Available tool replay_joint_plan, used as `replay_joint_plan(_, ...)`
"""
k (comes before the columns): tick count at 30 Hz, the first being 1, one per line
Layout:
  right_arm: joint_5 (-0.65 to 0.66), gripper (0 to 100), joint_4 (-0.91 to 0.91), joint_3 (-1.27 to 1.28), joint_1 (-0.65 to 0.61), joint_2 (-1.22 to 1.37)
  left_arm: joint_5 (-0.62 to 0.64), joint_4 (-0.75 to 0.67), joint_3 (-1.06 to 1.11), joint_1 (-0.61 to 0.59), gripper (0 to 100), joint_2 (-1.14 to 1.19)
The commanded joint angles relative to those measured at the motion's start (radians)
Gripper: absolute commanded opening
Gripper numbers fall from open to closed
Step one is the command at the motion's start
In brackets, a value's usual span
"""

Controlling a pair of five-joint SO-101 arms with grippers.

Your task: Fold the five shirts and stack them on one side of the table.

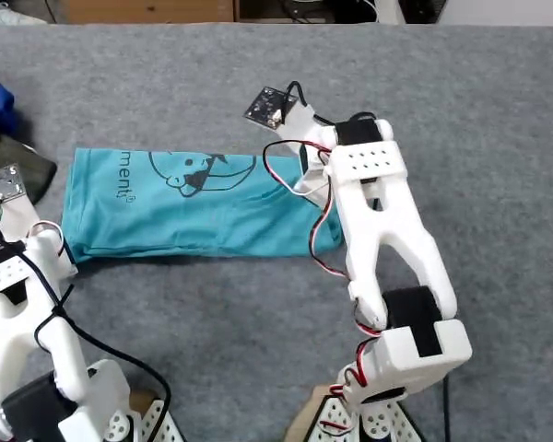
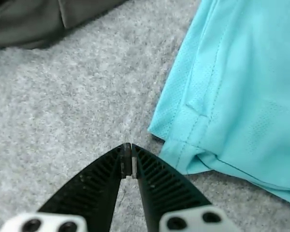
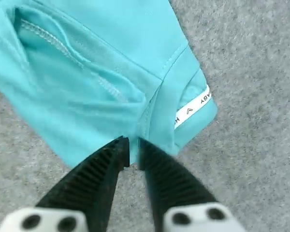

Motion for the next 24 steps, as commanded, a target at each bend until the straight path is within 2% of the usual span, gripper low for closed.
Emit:
replay_joint_plan(1,-0.012,24.4,-0.011,-0.053,0.012,-0.067,0.008,-0.009,0.000,-0.009,2,-0.025)
replay_joint_plan(4,-0.012,32.5,-0.009,-0.056,0.012,-0.068,0.008,-0.009,0.000,-0.009,2,-0.025)
replay_joint_plan(6,-0.012,32.7,0.006,-0.061,0.004,-0.070,0.008,-0.009,0.000,-0.009,2,-0.025)
replay_joint_plan(11,-0.032,25.0,0.092,-0.130,-0.088,-0.070,0.009,-0.009,-0.011,-0.011,2,-0.025)
replay_joint_plan(15,-0.181,17.8,0.138,-0.236,-0.105,-0.051,0.011,0.014,-0.058,-0.031,2,-0.024)
replay_joint_plan(19,-0.261,16.1,0.262,-0.343,-0.093,0.007,0.011,0.181,-0.239,-0.015,7,-0.022)
replay_joint_plan(24,-0.259,16.1,0.387,-0.473,-0.053,0.093,0.008,0.313,-0.450,0.089,17,-0.021)
